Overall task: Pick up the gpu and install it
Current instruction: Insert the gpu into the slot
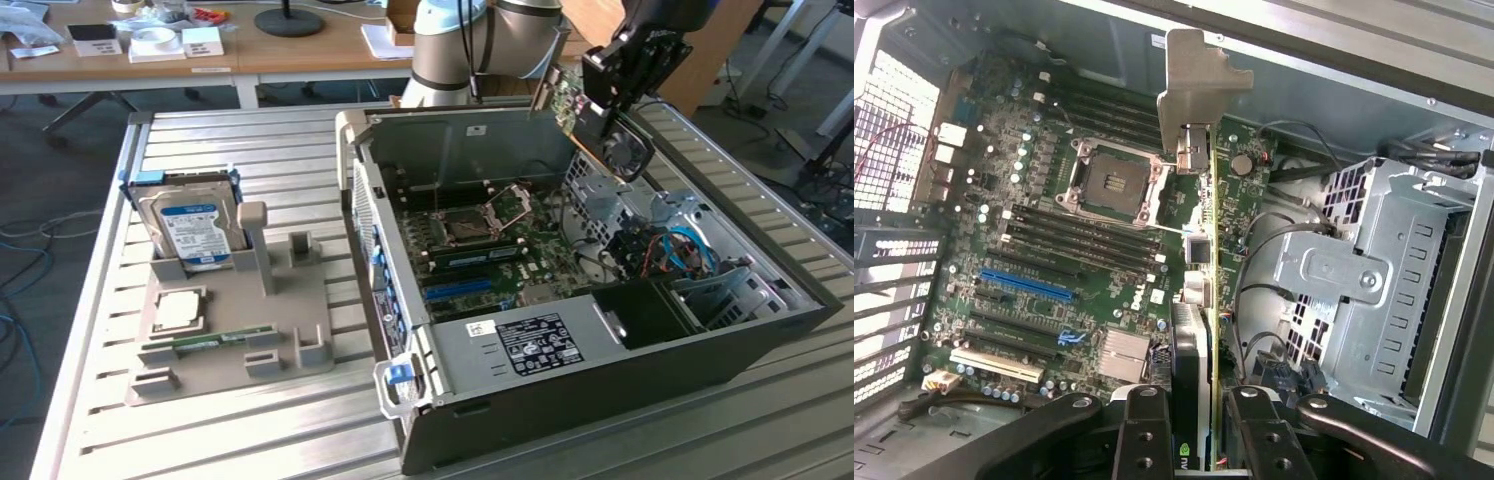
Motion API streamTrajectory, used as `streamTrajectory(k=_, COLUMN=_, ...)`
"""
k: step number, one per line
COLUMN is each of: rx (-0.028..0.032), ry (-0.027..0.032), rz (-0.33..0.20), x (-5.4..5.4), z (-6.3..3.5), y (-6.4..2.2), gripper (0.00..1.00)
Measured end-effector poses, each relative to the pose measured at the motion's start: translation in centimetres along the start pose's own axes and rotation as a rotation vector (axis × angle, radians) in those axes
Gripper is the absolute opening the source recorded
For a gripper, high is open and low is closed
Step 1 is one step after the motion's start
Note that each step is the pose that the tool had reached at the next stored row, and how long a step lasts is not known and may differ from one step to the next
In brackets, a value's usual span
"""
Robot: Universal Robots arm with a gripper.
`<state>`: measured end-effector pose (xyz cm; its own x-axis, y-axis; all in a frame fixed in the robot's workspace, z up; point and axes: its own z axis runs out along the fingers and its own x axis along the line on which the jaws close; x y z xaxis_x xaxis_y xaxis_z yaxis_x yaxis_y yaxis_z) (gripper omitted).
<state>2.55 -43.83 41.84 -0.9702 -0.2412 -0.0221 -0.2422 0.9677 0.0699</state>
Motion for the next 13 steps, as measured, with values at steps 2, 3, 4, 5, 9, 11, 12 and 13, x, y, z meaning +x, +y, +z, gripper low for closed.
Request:
streamTrajectory(k=2, rx=-0.0003, ry=0.0009, rz=-0.012, x=0.01, z=0.0, y=0.0, gripper=0.27)
streamTrajectory(k=3, rx=-0.0004, ry=0.0017, rz=-0.023, x=0.02, z=0.0, y=0.0, gripper=0.27)
streamTrajectory(k=4, rx=-0.0007, ry=0.0026, rz=-0.035, x=0.02, z=0.0, y=0.01, gripper=0.27)
streamTrajectory(k=5, rx=-0.0011, ry=0.0035, rz=-0.048, x=0.03, z=0.0, y=0.01, gripper=0.27)
streamTrajectory(k=9, rx=-0.0024, ry=0.0078, rz=-0.11, x=0.02, z=0.01, y=0.0, gripper=0.27)
streamTrajectory(k=11, rx=-0.0031, ry=0.01, rz=-0.141, x=0.02, z=0.02, y=0.0, gripper=0.27)
streamTrajectory(k=12, rx=-0.0034, ry=0.0111, rz=-0.156, x=0.02, z=0.02, y=0.0, gripper=0.27)
streamTrajectory(k=13, rx=-0.0038, ry=0.0121, rz=-0.172, x=0.02, z=0.02, y=0.0, gripper=0.27)
